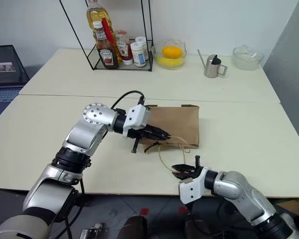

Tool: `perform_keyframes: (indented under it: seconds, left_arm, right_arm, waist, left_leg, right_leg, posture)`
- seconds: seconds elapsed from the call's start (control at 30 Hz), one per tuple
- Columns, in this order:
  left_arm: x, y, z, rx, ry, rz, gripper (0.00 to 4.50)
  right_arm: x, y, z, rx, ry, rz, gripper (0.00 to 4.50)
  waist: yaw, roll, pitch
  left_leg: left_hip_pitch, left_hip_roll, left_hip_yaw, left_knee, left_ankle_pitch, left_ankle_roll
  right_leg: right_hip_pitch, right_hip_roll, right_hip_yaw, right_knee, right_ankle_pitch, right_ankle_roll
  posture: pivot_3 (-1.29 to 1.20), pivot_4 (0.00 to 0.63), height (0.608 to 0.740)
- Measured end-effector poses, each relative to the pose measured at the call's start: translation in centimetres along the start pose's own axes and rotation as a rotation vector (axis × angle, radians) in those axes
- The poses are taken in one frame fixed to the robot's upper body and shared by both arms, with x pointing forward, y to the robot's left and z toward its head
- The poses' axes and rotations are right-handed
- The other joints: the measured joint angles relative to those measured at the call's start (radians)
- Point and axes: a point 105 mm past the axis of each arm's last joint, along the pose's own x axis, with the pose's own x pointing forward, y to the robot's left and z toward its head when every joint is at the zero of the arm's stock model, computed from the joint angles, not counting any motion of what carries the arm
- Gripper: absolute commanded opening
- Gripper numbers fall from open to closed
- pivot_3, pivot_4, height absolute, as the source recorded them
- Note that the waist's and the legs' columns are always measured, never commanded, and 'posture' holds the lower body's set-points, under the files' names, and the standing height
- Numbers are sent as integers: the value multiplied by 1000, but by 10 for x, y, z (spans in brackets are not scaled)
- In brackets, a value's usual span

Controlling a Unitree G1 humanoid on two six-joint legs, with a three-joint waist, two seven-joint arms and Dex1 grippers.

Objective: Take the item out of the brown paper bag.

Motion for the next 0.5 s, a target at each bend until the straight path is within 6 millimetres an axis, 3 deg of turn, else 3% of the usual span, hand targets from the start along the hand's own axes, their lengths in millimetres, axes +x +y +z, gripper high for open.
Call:
perform_keyframes:
  seconds: [0.23, 0.5]
  left_arm:
    - [-13, 5, 7, -63, -21, 44, 0]
    - [-31, 33, 31, -119, -92, 161, 0]
  right_arm:
    - [5, -1, -1, 61, 1, 23, 29]
    - [6, 0, -1, 77, 4, 54, 29]
  waist:
    - [0, 0, 0]
    - [0, 0, 0]
  left_leg:
    - [0, 0, 0, 0, 0, 0]
    - [0, 0, -1, 0, 0, 0]
  right_leg:
    - [0, 0, 0, 0, 0, 0]
    - [1, 0, -1, 0, 0, 0]
  posture:
    - [0, 150, 740]
    - [0, 150, 740]
